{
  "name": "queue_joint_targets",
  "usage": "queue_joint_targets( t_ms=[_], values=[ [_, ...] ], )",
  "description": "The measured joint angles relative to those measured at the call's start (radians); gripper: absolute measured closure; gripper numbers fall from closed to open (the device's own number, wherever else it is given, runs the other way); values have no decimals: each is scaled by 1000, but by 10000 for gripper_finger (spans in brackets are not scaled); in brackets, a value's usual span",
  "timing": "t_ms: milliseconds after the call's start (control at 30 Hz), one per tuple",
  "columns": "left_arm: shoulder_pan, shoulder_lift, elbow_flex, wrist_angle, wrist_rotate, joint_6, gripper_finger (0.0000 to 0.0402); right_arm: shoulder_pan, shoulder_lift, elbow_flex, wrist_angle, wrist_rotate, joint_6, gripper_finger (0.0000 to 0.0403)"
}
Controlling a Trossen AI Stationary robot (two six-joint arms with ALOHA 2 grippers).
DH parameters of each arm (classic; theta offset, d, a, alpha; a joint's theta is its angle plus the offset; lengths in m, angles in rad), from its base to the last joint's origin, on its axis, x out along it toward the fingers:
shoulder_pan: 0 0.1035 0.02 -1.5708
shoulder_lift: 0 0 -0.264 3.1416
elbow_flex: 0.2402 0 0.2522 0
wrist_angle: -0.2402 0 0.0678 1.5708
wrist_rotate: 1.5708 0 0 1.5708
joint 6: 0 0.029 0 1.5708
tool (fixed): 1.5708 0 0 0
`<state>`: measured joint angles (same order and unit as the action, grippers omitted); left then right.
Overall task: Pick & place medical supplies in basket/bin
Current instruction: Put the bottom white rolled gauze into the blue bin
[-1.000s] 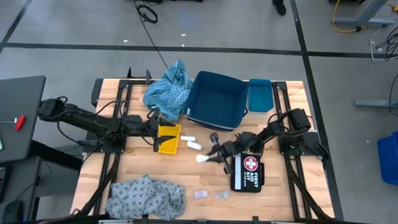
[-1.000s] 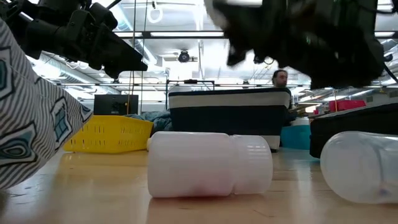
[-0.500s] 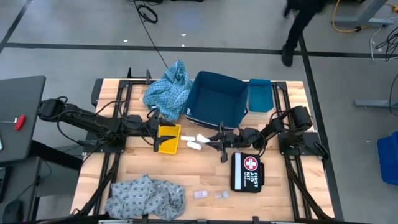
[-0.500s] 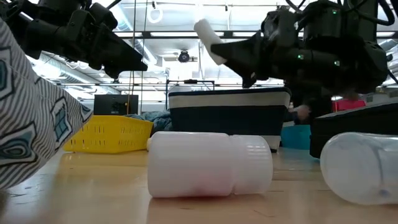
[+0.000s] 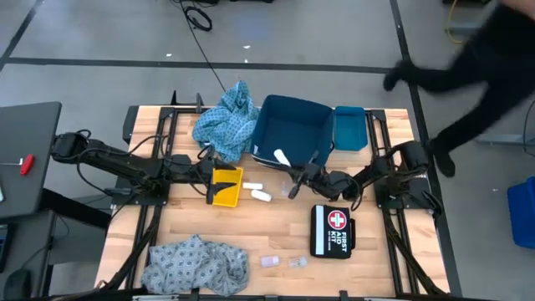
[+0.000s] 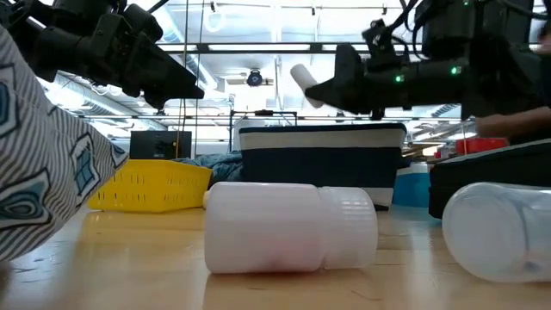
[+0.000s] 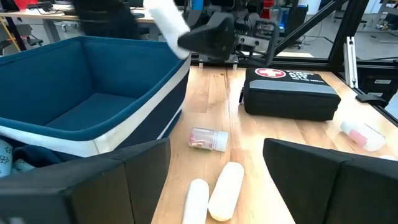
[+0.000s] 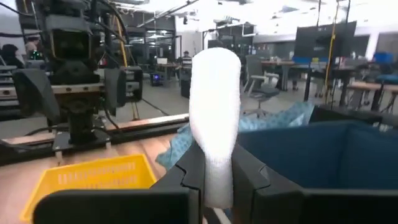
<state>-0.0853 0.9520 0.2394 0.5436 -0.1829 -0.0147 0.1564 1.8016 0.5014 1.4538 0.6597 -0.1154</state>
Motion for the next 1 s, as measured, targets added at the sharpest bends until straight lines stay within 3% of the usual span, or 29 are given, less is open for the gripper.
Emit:
queue_joint_targets(
  t_ms=[167, 400, 600, 833, 1000],
  values=[
    [0, 0, 0, 0, 0, 0, 141, 49, -100, 3, -72, 91, -93, 365],
    [0, 0, 0, 0, 0, 0, 141, 106, -237, 3, -283, 442, -193, 365],
    [0, 0, 0, 0, 0, 0, 141, 124, -274, 3, -330, 703, -328, 365],
    [1, 0, 0, 0, 0, -1, 141, 97, -275, 3, -325, 872, -489, 365],
    [1, 0, 0, 0, 0, -1, 141, 48, -275, 0, -321, 912, -530, 365]
  ],
)
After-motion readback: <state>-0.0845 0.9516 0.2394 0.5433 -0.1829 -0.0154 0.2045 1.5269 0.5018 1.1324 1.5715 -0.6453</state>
